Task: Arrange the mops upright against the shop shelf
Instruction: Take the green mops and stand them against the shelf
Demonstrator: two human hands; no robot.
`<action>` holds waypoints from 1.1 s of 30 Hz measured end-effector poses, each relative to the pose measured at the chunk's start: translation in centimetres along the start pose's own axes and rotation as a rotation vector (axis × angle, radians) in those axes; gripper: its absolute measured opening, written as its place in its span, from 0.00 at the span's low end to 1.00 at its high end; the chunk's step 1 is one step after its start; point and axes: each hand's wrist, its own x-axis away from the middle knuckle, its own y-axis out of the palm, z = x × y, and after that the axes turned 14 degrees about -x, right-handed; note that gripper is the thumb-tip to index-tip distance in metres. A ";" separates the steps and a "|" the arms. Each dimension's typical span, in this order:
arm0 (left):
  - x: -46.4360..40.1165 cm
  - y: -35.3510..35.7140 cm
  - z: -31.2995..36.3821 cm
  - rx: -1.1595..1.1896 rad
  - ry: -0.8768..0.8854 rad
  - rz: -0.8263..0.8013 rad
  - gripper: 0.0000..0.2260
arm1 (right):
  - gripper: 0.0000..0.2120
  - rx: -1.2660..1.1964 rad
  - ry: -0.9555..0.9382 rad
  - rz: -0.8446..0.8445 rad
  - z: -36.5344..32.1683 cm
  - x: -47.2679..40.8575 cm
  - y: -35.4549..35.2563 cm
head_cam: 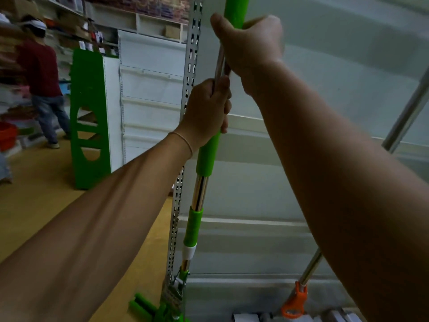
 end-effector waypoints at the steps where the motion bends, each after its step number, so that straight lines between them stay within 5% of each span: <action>1: 0.0 0.1 0.0 0.005 0.000 0.001 0.16 | 0.18 0.016 0.001 0.006 -0.1 0.0 0.0; 17: 0.2 1.6 -0.1 0.108 -0.002 -0.028 0.14 | 0.20 0.039 0.029 0.056 -0.2 0.7 -0.4; 26: 1.0 1.9 0.5 -0.037 -0.072 0.057 0.10 | 0.17 0.116 0.001 0.065 1.2 2.6 -0.4; 29: 3.1 2.2 0.5 -0.256 -0.112 0.101 0.13 | 0.14 0.100 0.040 0.015 1.5 3.8 -1.3; 31: 6.0 3.0 0.6 -0.676 -0.088 0.167 0.21 | 0.16 0.156 0.073 -0.019 2.6 5.4 -3.1; 33: 9.8 4.1 1.6 -0.937 0.099 0.252 0.32 | 0.21 0.213 0.083 -0.007 4.3 7.2 -6.2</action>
